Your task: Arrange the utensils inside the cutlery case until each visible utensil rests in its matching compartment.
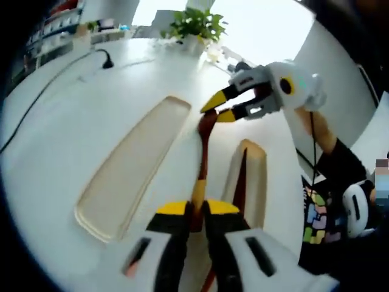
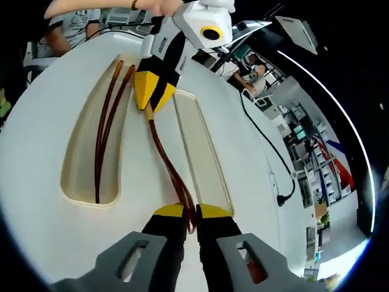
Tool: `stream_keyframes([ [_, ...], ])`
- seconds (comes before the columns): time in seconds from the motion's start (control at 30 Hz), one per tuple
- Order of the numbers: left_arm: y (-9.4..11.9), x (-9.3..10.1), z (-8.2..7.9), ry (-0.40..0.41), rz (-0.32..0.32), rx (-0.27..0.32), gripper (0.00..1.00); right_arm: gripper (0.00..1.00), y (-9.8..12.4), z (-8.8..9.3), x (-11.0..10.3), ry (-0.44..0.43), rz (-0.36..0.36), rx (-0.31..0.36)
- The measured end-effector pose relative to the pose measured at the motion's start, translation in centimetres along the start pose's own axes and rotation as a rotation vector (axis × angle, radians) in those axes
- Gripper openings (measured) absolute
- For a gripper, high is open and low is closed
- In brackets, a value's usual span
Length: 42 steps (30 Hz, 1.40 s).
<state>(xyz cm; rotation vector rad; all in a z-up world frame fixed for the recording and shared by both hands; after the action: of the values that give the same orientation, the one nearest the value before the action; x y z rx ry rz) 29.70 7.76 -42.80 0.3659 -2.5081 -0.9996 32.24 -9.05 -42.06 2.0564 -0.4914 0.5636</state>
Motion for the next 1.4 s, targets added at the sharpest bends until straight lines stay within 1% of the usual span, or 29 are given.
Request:
stream_keyframes([
  [0.03, 0.0, 0.1, 0.0, -0.002, -0.011, -0.005, 0.10, 0.04, 0.0, 0.0, -0.2, 0.010, 0.002, -0.003],
  [0.1, 0.1, -0.2, -0.1, 0.004, -0.045, -0.014, 0.11, 0.03, 0.0, -0.1, -0.1, -0.009, 0.006, -0.003],
  [0.17, 0.2, -0.2, -0.1, -0.017, -0.067, -0.026, 0.12, 0.03, 0.0, -0.2, -0.1, -0.006, 0.008, 0.001],
  [0.23, 0.2, -0.1, -0.1, -0.051, -0.082, -0.033, 0.16, 0.03, 0.0, -0.4, -0.1, -0.019, 0.009, 0.004],
  [0.27, 0.3, -0.1, -0.2, -0.071, -0.098, -0.033, 0.18, 0.03, 0.1, -0.5, -0.1, -0.024, 0.010, 0.009],
  [0.3, 0.3, 0.0, -0.1, -0.092, -0.119, -0.045, 0.17, 0.03, 0.3, -0.9, 0.2, -0.048, 0.031, 0.030],
  [0.33, 0.3, 0.2, 0.1, -0.108, -0.137, -0.070, 0.15, 0.03, 0.6, -1.2, 0.4, -0.049, 0.045, 0.037],
  [0.37, 0.2, 0.1, -0.1, -0.134, -0.160, -0.081, 0.15, 0.03, 0.7, -1.4, 0.4, -0.059, 0.050, 0.043],
  [0.4, 0.3, 0.1, -0.1, -0.170, -0.193, -0.095, 0.15, 0.03, 0.9, -1.7, 0.5, -0.061, 0.060, 0.054],
  [0.47, 0.4, 0.1, -0.5, -0.229, -0.251, -0.088, 0.15, 0.03, 1.1, -2.1, 0.5, -0.063, 0.071, 0.062],
  [0.5, 0.5, 0.1, -0.6, -0.252, -0.276, -0.098, 0.13, 0.03, 1.3, -2.3, 0.5, -0.073, 0.079, 0.075],
  [0.53, 0.6, 0.4, -0.8, -0.277, -0.283, -0.095, 0.10, 0.03, 1.5, -2.6, 0.5, -0.085, 0.081, 0.089],
  [0.6, 0.9, 0.6, -0.9, -0.344, -0.298, -0.107, 0.09, 0.03, 1.9, -2.8, 0.5, -0.069, 0.094, 0.090],
  [0.63, 0.9, 0.7, -0.9, -0.368, -0.308, -0.102, 0.08, 0.03, 2.0, -2.8, 0.5, -0.066, 0.098, 0.090],
  [0.7, 1.0, 1.0, -0.9, -0.386, -0.318, -0.103, 0.07, 0.03, 2.4, -3.1, 0.6, -0.058, 0.108, 0.093],
  [0.77, 1.2, 1.2, -1.1, -0.433, -0.340, -0.098, 0.06, 0.03, 2.8, -3.3, 0.7, -0.053, 0.122, 0.098],
  [0.87, 1.9, 1.6, -1.2, -0.431, -0.343, -0.087, 0.06, 0.03, 3.4, -3.7, 0.6, -0.046, 0.132, 0.105],
  [0.93, 2.3, 2.1, -1.1, -0.421, -0.334, -0.079, 0.06, 0.03, 3.8, -4.1, 0.6, -0.052, 0.141, 0.118],
  [1.0, 2.6, 2.3, -1.2, -0.450, -0.347, -0.063, 0.06, 0.03, 4.1, -4.4, 0.5, -0.040, 0.148, 0.121],
  [1.2, 3.4, 3.0, -1.4, -0.473, -0.386, -0.029, 0.06, 0.03, 4.9, -5.1, 0.6, -0.020, 0.172, 0.137],
  [1.3, 3.9, 3.3, -1.1, -0.488, -0.406, -0.028, 0.06, 0.03, 4.9, -5.6, 0.3, -0.019, 0.169, 0.146],
  [1.4, 4.8, 3.1, -1.0, -0.471, -0.417, -0.007, 0.07, 0.03, 4.9, -6.1, 0.1, -0.018, 0.166, 0.156],
])
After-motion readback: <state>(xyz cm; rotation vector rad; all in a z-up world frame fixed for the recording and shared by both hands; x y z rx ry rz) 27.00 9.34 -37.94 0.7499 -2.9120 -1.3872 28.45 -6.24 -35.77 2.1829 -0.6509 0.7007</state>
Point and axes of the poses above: the point that each gripper's makers call its tool centre point, and the gripper's own axes: y roughly backward along the fingers, x roughly to its right, z roughly out of its underside, the point moved 5 cm from there along y, roughly backward along the fingers, and after that the axes turned 5 degrees about -y, right-handed, at the moved point
